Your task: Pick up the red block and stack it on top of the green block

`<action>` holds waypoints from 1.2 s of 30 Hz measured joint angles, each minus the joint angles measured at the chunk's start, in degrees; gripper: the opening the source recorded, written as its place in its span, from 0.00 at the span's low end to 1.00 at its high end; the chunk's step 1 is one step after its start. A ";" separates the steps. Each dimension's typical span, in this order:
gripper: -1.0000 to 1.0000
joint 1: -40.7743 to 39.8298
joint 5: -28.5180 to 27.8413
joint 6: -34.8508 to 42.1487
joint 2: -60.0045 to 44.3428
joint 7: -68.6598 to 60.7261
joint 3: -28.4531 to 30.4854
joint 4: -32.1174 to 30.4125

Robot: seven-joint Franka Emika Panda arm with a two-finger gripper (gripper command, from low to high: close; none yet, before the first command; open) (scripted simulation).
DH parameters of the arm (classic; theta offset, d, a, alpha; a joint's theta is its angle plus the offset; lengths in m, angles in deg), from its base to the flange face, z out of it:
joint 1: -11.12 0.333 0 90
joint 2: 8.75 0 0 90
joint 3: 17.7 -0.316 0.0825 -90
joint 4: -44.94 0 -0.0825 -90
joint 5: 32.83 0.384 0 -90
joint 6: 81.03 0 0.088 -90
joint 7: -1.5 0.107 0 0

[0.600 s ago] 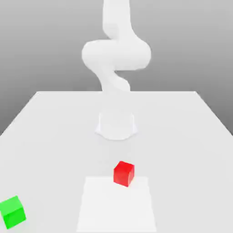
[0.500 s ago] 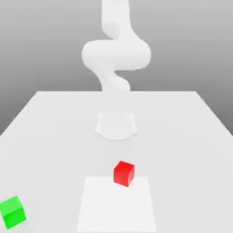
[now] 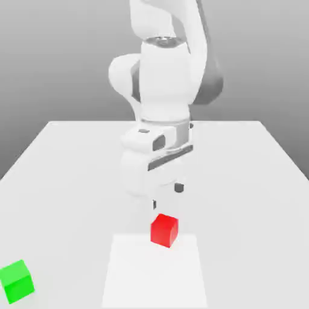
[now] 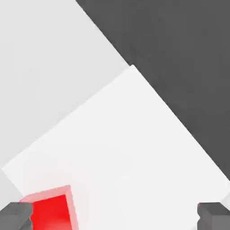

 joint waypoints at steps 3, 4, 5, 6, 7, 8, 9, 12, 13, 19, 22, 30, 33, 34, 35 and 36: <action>0.50 1.65 3.06 -4.97 -5.89 -4.42 0.61 -0.78; 0.50 2.14 5.08 -6.70 -7.94 -6.00 0.28 -0.60; 0.50 1.82 7.59 -8.44 -10.02 -7.83 -0.56 -0.36; 0.50 1.68 10.47 -10.18 -12.11 -9.89 -1.62 -0.09; 0.50 0.06 13.05 -11.92 -14.18 -11.71 -4.03 0.21; 0.50 -2.12 14.65 -13.67 -16.24 -12.83 -6.63 0.48; 0.50 -4.30 15.68 -15.46 -18.29 -13.53 -9.09 0.73; 0.00 -5.36 16.25 -16.54 -19.54 -13.92 -10.32 0.88; 0.00 -5.37 16.23 -16.50 -19.54 -13.90 -10.33 0.88; 0.00 -4.62 13.32 -13.71 -16.32 -11.89 -8.70 0.46; 0.00 -5.22 8.10 -8.70 -10.42 -8.28 -7.57 -0.37; 0.00 -12.41 3.85 2.23 -6.00 5.84 -6.27 5.81; 0.00 -17.29 4.44 5.05 -9.45 14.52 -3.91 11.97; 0.00 -19.20 4.86 5.97 -10.63 17.31 -3.77 14.05; 0.00 -20.58 5.34 6.89 -11.81 20.05 -3.30 16.12; 0.00 -21.50 5.88 7.80 -12.99 22.76 -2.77 18.20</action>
